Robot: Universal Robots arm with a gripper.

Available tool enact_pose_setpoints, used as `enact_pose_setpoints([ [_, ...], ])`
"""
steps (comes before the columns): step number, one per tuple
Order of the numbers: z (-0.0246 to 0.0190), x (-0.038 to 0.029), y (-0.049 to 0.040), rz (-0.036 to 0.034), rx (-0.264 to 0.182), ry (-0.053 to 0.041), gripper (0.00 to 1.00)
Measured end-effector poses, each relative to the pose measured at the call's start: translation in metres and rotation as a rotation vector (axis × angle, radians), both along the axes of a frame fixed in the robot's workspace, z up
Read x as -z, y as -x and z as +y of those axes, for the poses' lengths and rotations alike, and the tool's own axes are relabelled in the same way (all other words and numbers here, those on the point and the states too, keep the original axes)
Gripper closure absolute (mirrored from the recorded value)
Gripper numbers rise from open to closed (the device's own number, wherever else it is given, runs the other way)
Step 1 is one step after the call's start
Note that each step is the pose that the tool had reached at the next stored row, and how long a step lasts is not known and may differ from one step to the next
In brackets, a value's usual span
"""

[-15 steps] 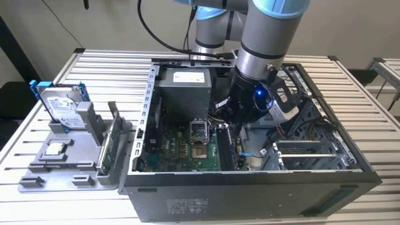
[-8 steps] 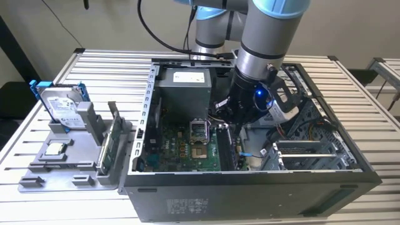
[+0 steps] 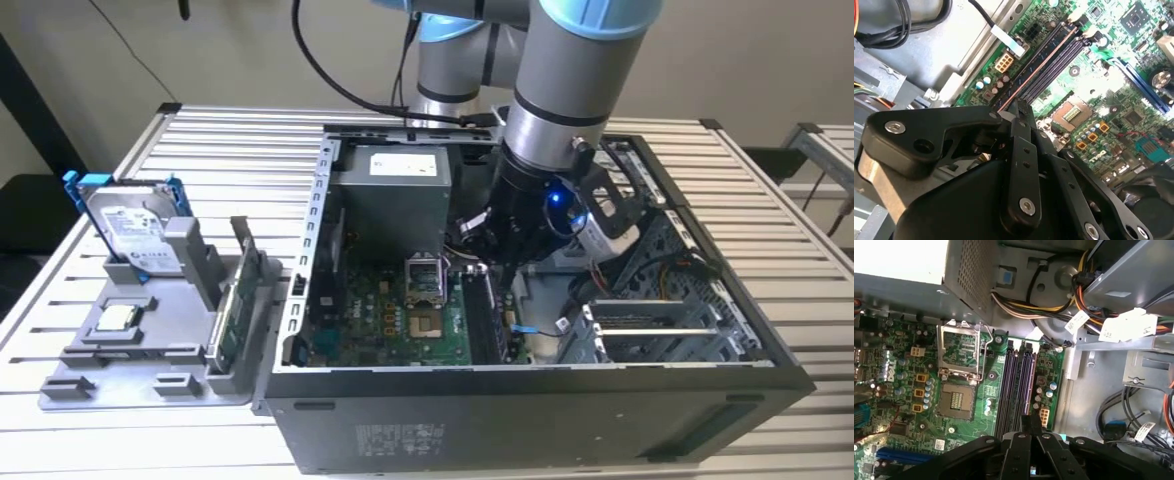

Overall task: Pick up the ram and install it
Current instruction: 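Press down the ram until it locks into place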

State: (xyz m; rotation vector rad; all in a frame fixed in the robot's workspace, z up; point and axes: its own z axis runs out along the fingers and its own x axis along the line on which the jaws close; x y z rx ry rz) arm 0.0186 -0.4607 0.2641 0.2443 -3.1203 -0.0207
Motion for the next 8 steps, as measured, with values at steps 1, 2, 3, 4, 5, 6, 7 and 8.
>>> enact_pose_setpoints([
  [1,0.0000,0.0000,0.0000,0.0000,-0.018,0.0000,0.89],
  [2,0.0000,0.0000,0.0000,0.0000,-0.036,0.0000,0.89],
  [3,0.0000,0.0000,0.0000,0.0000,-0.054,0.0000,0.89],
  [4,0.0000,0.0000,0.0000,0.0000,-0.071,0.0000,0.89],
  [5,0.0000,0.0000,0.0000,0.0000,-0.088,0.0000,0.89],
  [6,0.0000,0.0000,0.0000,0.0000,-0.105,0.0000,0.89],
  [7,0.0000,0.0000,0.0000,0.0000,-0.124,0.0000,0.89],
  [8,0.0000,0.0000,0.0000,0.0000,-0.141,0.0001,0.89],
])
